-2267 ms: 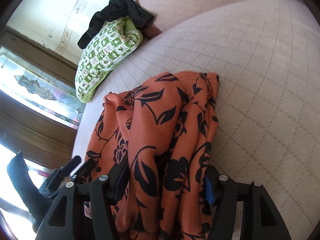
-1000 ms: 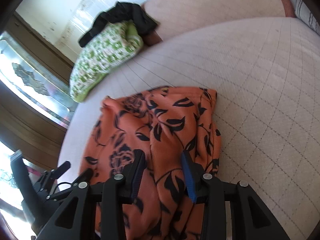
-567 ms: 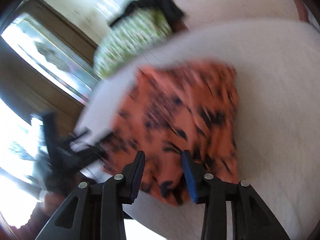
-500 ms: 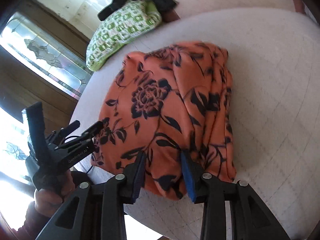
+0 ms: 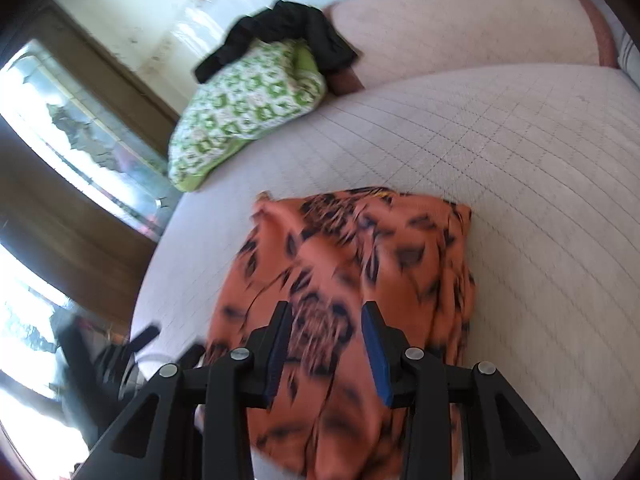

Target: Fold small clothes

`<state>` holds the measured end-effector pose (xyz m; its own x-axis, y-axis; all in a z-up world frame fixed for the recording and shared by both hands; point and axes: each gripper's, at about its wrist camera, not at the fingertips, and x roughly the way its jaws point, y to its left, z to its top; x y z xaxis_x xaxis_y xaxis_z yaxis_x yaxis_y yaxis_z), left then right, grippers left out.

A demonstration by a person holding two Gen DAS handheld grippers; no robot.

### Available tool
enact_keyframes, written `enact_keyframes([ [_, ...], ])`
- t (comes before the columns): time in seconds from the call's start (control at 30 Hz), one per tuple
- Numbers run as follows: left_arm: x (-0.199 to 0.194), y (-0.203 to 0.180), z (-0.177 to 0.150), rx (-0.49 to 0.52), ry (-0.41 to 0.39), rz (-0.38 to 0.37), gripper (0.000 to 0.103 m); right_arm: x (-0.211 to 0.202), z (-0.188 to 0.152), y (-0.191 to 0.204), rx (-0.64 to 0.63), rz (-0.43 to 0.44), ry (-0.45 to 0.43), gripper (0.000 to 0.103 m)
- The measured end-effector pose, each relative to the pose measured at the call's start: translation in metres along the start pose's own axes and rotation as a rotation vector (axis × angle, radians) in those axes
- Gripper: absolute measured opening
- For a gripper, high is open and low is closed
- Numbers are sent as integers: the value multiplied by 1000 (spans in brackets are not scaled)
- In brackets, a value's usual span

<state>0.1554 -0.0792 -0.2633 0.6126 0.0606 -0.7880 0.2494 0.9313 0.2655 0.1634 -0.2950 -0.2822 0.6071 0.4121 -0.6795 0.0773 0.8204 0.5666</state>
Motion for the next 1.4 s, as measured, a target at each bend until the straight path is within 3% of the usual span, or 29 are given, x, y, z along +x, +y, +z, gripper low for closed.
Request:
enact_keyframes([
  [0.07,6,-4,-5,20,1,10,83,27,19,-6,28,-26,35,40],
  [0.17,9,-16,-11,89,-35,29,83,77,34,-23,30,-151,115,40],
  [0.27,11,-25,-12,167,-57,75,90,84,39,-23,-39,-148,64,40],
  [0.33,14,-21,-9,146,-39,76,94,79,38,-21,-11,-139,57,40],
  [0.53,23,4,-10,-25,33,-17,96,24,16,-14,50,-71,34,40],
  [0.73,10,-12,-14,38,27,72,96,-36,-29,22,-50,22,0,44],
  [0.8,8,-16,-18,53,20,100,96,-41,-51,32,-80,48,15,51],
  [0.87,7,-17,-21,53,11,111,96,-35,-72,28,-74,3,59,56],
  [0.93,2,-20,-26,51,13,113,96,-4,-95,14,-75,-121,151,57],
  [1.07,-19,-18,-27,77,-3,106,96,-15,-98,32,-137,-182,139,56],
  [1.17,-44,-9,-27,51,-78,68,96,-39,-94,40,-117,-157,73,56],
  [1.4,-119,10,-19,-11,-256,50,96,-111,-90,70,-159,-240,-155,59],
])
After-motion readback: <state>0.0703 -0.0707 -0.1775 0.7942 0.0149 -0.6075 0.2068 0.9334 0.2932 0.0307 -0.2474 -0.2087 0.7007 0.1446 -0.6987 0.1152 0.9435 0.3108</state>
